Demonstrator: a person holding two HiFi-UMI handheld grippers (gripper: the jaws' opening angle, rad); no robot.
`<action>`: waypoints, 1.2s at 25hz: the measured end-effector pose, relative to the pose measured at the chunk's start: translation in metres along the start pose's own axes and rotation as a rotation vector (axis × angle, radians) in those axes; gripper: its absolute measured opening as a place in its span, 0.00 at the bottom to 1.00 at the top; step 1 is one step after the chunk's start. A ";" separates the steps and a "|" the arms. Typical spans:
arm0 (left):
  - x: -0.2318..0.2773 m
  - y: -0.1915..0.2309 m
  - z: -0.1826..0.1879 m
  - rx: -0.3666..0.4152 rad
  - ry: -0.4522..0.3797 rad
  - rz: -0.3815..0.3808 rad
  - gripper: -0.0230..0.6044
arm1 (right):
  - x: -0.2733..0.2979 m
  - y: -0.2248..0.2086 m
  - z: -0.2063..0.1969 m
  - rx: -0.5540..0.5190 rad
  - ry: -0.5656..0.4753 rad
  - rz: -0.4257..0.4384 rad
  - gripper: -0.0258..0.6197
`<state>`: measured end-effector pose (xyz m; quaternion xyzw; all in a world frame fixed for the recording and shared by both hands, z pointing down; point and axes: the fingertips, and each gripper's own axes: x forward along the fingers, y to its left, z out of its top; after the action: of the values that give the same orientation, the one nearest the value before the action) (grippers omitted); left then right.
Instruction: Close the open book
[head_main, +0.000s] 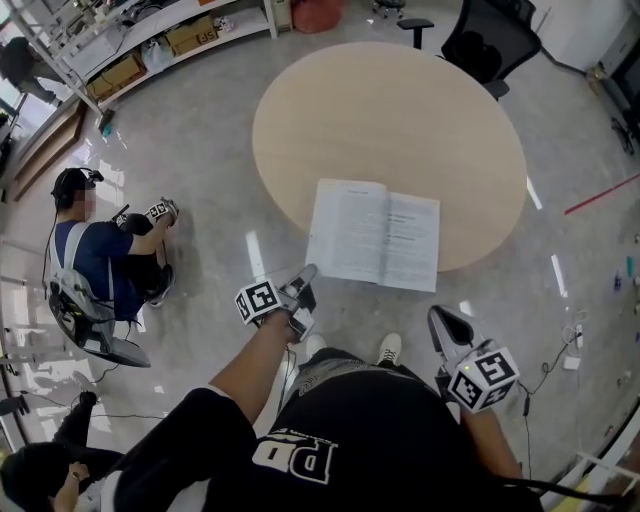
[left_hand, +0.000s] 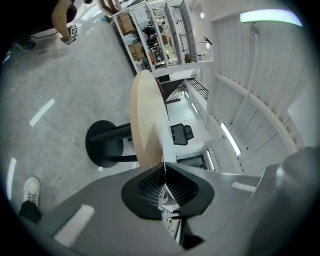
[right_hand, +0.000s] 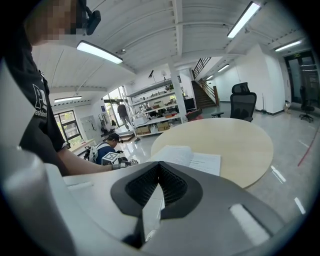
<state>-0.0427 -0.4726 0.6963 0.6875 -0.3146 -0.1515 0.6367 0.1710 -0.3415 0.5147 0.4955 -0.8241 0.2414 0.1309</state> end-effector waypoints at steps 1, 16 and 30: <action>0.001 -0.008 0.000 0.033 0.003 -0.009 0.05 | 0.000 0.000 0.001 -0.002 -0.003 0.005 0.05; 0.029 -0.107 -0.050 0.569 0.138 0.036 0.05 | -0.029 -0.013 0.014 0.008 -0.085 0.025 0.05; 0.102 -0.119 -0.127 0.909 0.371 0.120 0.05 | -0.067 -0.063 0.011 0.022 -0.134 -0.039 0.05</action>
<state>0.1401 -0.4383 0.6182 0.8917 -0.2694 0.1631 0.3252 0.2589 -0.3215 0.4916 0.5277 -0.8185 0.2143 0.0746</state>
